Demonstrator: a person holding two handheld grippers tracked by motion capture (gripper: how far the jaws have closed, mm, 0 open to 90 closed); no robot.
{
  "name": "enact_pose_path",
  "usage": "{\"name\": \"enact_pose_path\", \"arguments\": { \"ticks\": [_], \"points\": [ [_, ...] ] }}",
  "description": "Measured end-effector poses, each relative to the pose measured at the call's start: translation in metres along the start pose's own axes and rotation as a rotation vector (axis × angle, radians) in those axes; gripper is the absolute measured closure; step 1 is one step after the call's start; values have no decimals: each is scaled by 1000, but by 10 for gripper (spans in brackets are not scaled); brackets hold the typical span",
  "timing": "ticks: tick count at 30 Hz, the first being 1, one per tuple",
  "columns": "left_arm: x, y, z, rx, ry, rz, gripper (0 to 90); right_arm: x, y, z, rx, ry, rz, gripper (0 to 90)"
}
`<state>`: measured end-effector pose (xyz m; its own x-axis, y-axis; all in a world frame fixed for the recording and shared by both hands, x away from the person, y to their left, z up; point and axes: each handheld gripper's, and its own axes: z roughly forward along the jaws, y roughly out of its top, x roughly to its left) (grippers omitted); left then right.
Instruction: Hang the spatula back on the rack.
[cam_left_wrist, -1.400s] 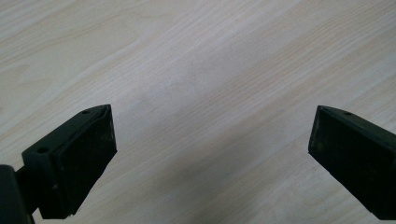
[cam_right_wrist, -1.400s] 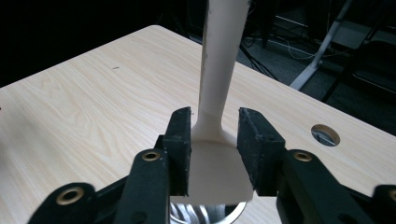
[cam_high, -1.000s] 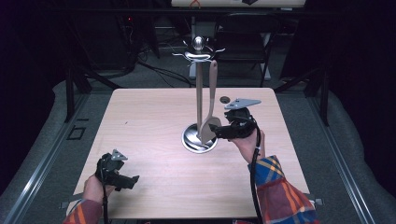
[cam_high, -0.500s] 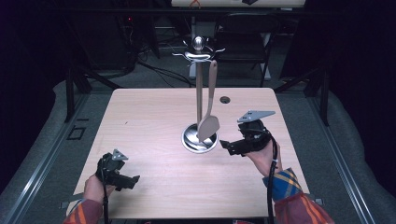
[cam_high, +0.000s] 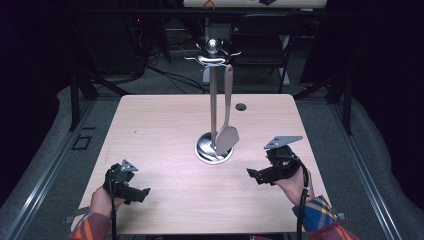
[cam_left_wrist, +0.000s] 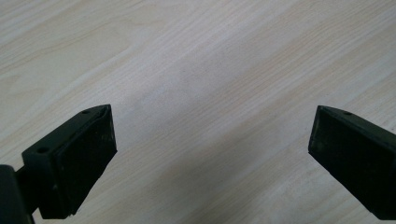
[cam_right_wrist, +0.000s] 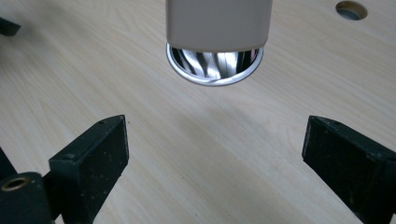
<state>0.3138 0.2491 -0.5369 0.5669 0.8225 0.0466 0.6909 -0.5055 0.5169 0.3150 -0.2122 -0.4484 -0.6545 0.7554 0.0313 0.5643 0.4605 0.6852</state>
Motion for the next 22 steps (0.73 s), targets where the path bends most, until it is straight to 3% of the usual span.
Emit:
{"name": "enact_pose_path", "arguments": {
  "ticks": [8,11,14,19,22],
  "points": [
    [0,1,0,6,-12,8,7,8,-28,3,86,-6,-13,44],
    [-1,2,1,3,-5,10,8,13,-40,9,158,-30,-51,0],
    [-3,3,3,14,2,19,34,14,-41,10,159,-44,-74,0],
    [-4,5,5,20,0,30,35,8,-42,14,133,-12,-62,0],
    [-4,6,5,22,-13,34,33,4,-41,14,70,-35,3,0]
  ]
}}
